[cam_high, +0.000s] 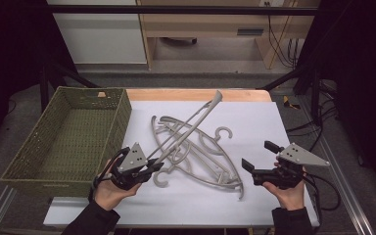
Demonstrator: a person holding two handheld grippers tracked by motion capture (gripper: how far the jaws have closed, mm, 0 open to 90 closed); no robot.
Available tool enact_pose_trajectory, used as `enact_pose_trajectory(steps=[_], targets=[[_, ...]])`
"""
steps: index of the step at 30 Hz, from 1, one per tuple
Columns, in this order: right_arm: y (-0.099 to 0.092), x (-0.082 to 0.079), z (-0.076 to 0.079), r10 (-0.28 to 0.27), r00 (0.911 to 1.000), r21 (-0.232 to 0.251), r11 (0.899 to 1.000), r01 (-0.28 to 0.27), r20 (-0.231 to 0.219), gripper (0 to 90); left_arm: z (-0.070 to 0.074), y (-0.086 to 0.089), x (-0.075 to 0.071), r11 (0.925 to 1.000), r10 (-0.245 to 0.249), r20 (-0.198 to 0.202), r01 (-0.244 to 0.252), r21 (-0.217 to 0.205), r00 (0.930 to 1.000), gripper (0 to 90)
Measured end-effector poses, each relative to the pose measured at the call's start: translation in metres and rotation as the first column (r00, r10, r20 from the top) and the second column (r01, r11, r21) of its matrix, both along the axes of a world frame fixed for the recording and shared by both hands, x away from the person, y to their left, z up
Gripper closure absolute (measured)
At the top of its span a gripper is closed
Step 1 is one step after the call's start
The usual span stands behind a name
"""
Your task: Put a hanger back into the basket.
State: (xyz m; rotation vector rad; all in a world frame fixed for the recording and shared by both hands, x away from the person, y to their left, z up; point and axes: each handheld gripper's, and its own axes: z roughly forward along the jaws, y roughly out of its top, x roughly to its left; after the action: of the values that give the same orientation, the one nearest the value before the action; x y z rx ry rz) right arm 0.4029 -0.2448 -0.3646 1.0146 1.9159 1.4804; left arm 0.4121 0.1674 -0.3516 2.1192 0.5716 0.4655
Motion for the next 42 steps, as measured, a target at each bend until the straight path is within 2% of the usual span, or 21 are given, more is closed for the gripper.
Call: enact_pose_trajectory(steps=[3,12,13,14,15,17,20,21,22,24,27,28,30,35,37,42], targets=[[0.000,0.000,0.000,0.001,1.0000,0.000,1.000,-0.001,0.000,2.6,0.007,0.005,-0.002,0.9996,0.016,-0.010,-0.017,-0.024,0.9998,81.6],[0.000,0.000,0.000,0.004,1.0000,0.005,1.000,-0.004,-0.001,2.7,0.026,0.019,-0.006,0.9974,0.042,-0.029,-0.043,-0.057,0.9987,81.7],[0.000,0.000,0.001,0.002,1.0000,0.008,1.000,-0.002,-0.001,2.7,0.033,0.023,-0.004,0.9966,0.041,-0.033,-0.043,-0.070,0.9986,81.8],[0.000,0.000,0.001,0.002,1.0000,0.008,1.000,-0.002,-0.001,2.7,0.033,0.023,-0.004,0.9966,0.041,-0.033,-0.043,-0.070,0.9986,81.8],[-0.002,-0.001,0.002,0.001,1.0000,0.011,1.000,-0.001,0.003,2.7,0.042,0.029,-0.002,0.9961,0.047,-0.041,-0.050,-0.073,0.9981,81.8],[-0.002,-0.001,0.002,0.005,1.0000,0.014,1.000,-0.005,0.003,2.7,0.045,0.031,-0.001,0.9958,0.050,-0.043,-0.054,-0.074,0.9978,81.8],[-0.003,-0.001,0.002,-0.001,1.0000,0.015,1.000,0.000,0.007,2.8,0.062,0.044,0.006,0.9936,0.061,-0.051,-0.065,-0.092,0.9968,81.8],[-0.003,-0.001,0.002,-0.001,1.0000,0.015,1.000,0.000,0.007,2.8,0.062,0.044,0.006,0.9936,0.061,-0.051,-0.065,-0.092,0.9968,81.8],[-0.003,-0.002,0.002,0.002,1.0000,0.013,1.000,-0.003,0.005,2.8,0.071,0.053,0.009,0.9928,0.071,-0.051,-0.075,-0.093,0.9962,81.8],[-0.003,-0.001,0.002,0.004,1.0000,0.013,1.000,-0.004,0.002,2.7,0.077,0.060,0.013,0.9922,0.082,-0.054,-0.087,-0.089,0.9951,81.8],[-0.002,-0.001,0.001,0.001,1.0000,0.009,1.000,-0.001,0.001,2.7,0.082,0.071,0.018,0.9912,0.097,-0.063,-0.102,-0.084,0.9933,81.8],[-0.002,-0.001,0.001,0.001,1.0000,0.009,1.000,-0.001,0.001,2.7,0.082,0.071,0.018,0.9912,0.097,-0.063,-0.102,-0.084,0.9933,81.9],[-0.001,-0.001,0.001,0.002,1.0000,0.010,1.000,-0.002,0.000,2.7,0.085,0.083,0.026,0.9888,0.120,-0.074,-0.126,-0.079,0.9899,81.9],[-0.001,0.000,0.001,0.001,1.0000,0.008,1.000,-0.001,0.000,2.7,0.088,0.100,0.037,0.9870,0.131,-0.090,-0.139,-0.081,0.9873,81.9],[-0.001,0.000,0.001,-0.001,1.0000,0.007,1.000,0.001,-0.001,2.7,0.090,0.112,0.043,0.9841,0.161,-0.088,-0.167,-0.062,0.9830,81.9],[-0.001,0.000,0.001,0.000,1.0000,0.007,1.000,0.000,-0.001,2.7,0.091,0.126,0.050,0.9829,0.175,-0.091,-0.179,-0.043,0.9805,81.9]])
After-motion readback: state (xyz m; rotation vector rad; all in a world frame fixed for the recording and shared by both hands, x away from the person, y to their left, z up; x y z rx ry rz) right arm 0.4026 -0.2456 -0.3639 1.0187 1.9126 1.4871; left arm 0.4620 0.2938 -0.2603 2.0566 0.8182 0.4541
